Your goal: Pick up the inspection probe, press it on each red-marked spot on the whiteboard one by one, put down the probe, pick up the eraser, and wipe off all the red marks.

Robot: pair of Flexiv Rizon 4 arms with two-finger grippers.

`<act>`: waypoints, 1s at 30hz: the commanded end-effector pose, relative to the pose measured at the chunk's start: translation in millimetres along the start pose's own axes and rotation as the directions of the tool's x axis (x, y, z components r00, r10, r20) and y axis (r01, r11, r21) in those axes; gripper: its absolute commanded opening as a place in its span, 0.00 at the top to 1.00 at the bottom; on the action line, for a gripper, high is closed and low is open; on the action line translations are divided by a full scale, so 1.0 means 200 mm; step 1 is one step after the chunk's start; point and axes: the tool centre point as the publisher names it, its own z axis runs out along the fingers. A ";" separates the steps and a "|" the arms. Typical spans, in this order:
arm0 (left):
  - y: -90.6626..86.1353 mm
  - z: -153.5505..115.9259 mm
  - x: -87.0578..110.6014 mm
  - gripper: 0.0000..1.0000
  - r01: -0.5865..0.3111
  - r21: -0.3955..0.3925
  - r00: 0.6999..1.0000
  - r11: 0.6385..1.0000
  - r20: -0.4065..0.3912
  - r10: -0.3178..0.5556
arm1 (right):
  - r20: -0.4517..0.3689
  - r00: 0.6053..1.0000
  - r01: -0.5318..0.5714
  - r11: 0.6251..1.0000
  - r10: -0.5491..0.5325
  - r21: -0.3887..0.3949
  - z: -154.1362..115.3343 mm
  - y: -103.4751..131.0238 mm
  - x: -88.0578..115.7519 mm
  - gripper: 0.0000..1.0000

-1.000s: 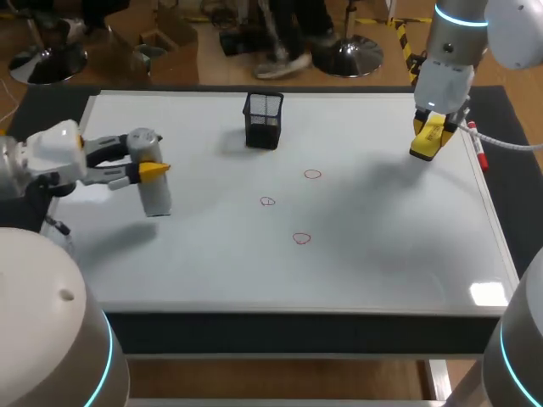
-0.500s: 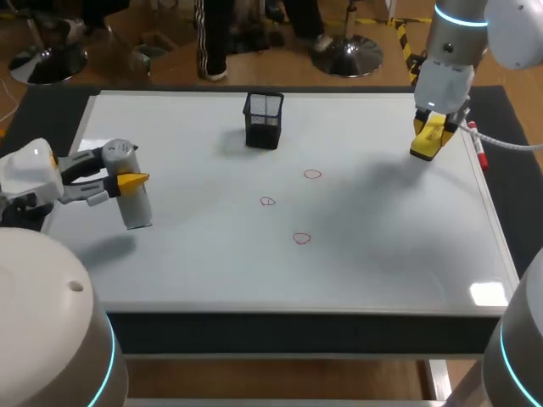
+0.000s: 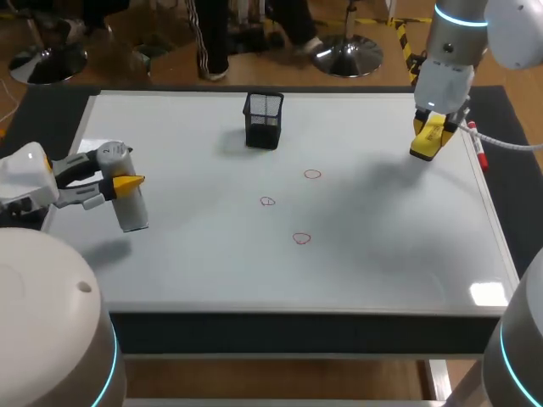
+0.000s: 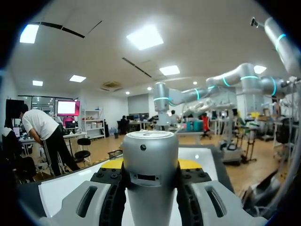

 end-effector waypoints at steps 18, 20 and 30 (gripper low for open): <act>-0.01 0.00 0.00 1.00 0.000 0.000 1.000 1.000 0.001 0.000 | -0.088 0.964 0.255 0.965 -0.250 0.052 0.02 0.58 -0.40 1.00; -0.01 0.00 0.00 1.00 0.000 0.000 1.000 1.000 0.001 0.000 | -0.077 0.958 0.279 0.959 -0.275 0.052 0.03 0.64 -0.44 1.00; -0.01 0.00 0.00 1.00 0.000 0.000 1.000 1.000 0.001 0.000 | -0.031 0.915 0.404 0.914 -0.403 0.037 0.06 0.93 -0.69 1.00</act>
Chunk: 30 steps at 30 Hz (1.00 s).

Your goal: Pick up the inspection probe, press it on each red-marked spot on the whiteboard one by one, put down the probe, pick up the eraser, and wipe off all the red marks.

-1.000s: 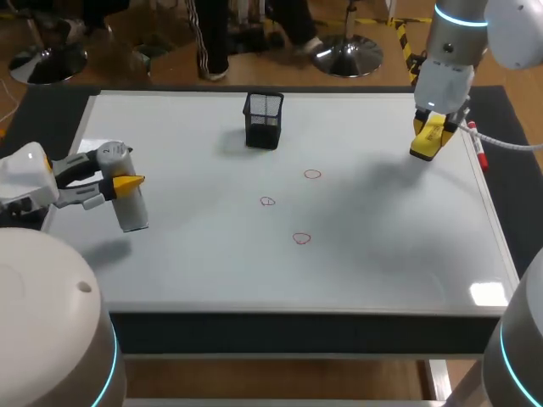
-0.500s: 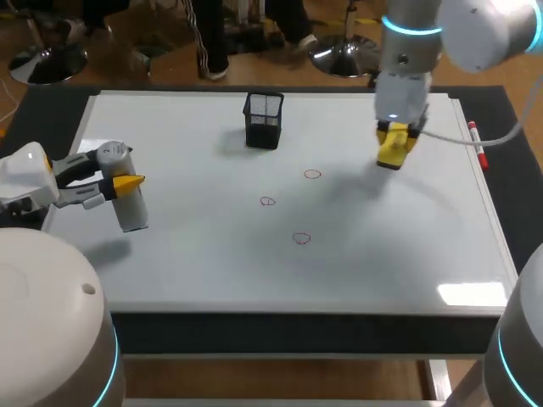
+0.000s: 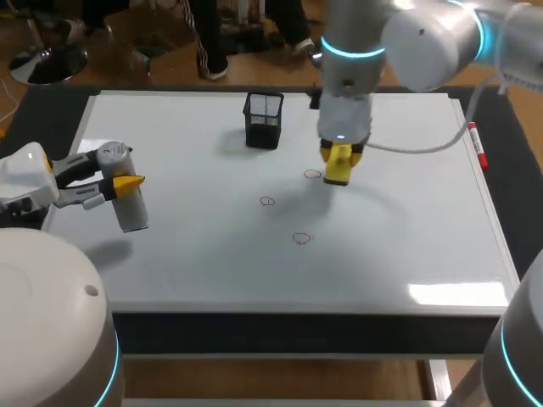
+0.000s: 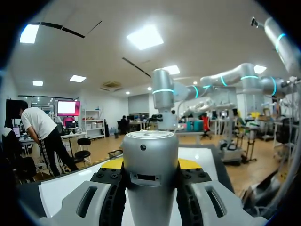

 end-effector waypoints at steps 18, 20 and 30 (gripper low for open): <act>-0.01 0.00 0.00 1.00 0.000 0.000 1.000 1.000 0.000 0.000 | 0.070 0.985 0.158 0.987 -0.155 -0.041 0.06 0.32 -0.53 1.00; -0.01 0.00 0.00 1.00 0.000 0.000 1.000 1.000 0.000 0.000 | 0.073 0.984 0.168 0.985 -0.164 -0.048 0.07 0.34 -0.55 1.00; -0.01 0.00 0.00 1.00 0.000 0.000 1.000 1.000 0.000 0.000 | 0.079 0.976 0.206 0.976 -0.201 -0.064 0.07 0.38 -0.60 1.00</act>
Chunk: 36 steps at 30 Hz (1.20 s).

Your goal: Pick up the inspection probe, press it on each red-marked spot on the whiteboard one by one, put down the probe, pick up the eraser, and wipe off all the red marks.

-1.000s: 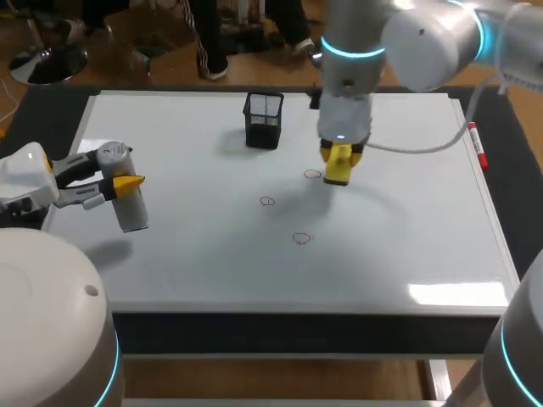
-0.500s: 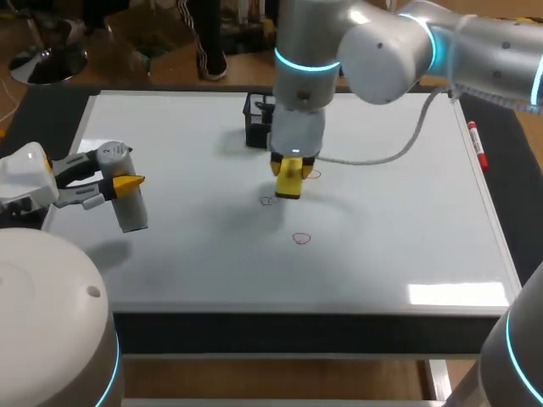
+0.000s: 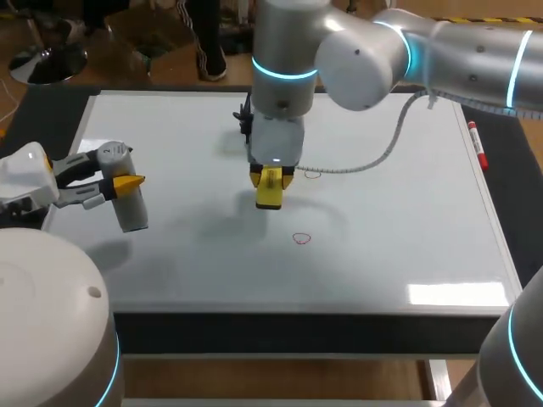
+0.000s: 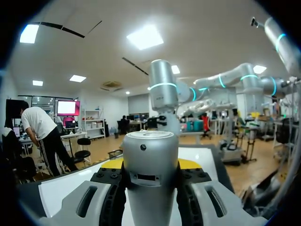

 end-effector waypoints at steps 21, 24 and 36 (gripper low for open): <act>-0.01 0.00 0.00 1.00 -0.001 0.001 1.000 1.000 0.001 0.001 | -0.012 0.999 0.032 0.999 -0.033 -0.024 0.07 -0.01 -0.09 1.00; -0.01 0.00 0.00 1.00 -0.001 0.001 1.000 1.000 0.001 0.001 | -0.008 0.999 0.047 0.998 -0.048 -0.027 0.10 -0.03 -0.12 1.00; -0.01 0.00 0.00 1.00 -0.001 0.001 1.000 1.000 0.001 0.001 | 0.000 0.995 0.099 0.994 -0.099 -0.052 0.17 -0.06 -0.19 1.00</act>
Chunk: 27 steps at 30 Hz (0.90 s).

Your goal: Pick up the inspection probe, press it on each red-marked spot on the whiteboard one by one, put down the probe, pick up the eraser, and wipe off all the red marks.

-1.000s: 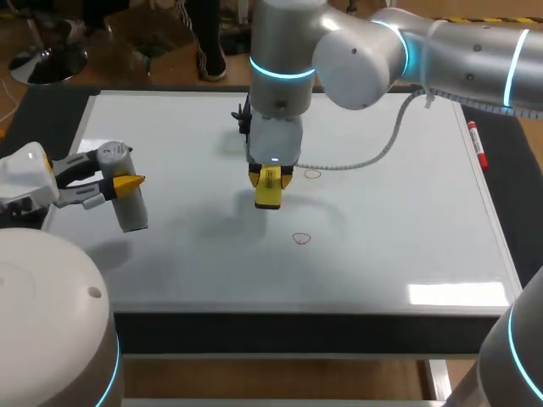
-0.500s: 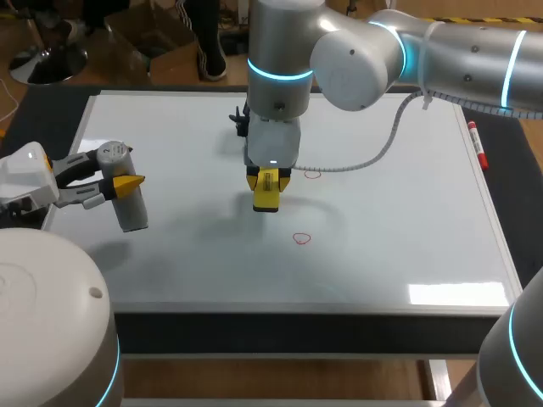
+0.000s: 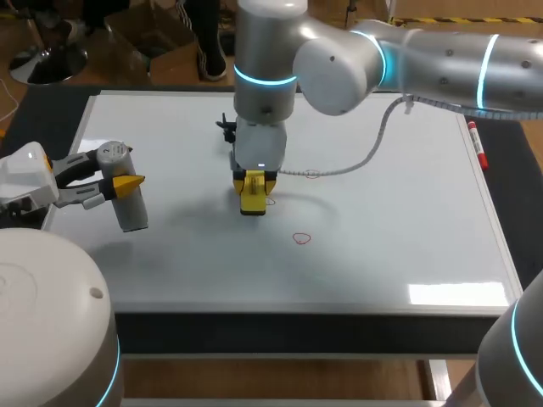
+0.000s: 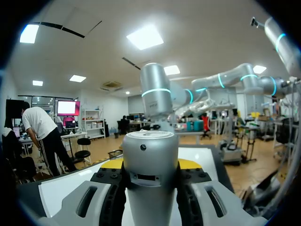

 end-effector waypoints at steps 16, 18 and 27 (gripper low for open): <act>0.00 0.00 0.00 1.00 -0.001 0.001 1.000 1.000 0.001 0.001 | -0.004 1.000 0.028 0.999 -0.029 -0.038 0.11 -0.06 -0.01 1.00; 0.00 0.00 0.00 1.00 -0.001 0.001 1.000 1.000 0.001 0.001 | -0.003 1.000 0.027 0.999 -0.027 -0.043 0.12 -0.06 0.00 1.00; 0.00 0.00 0.00 1.00 -0.001 0.001 1.000 1.000 0.001 0.001 | -0.003 1.000 -0.001 0.998 0.001 -0.065 0.16 -0.05 0.05 1.00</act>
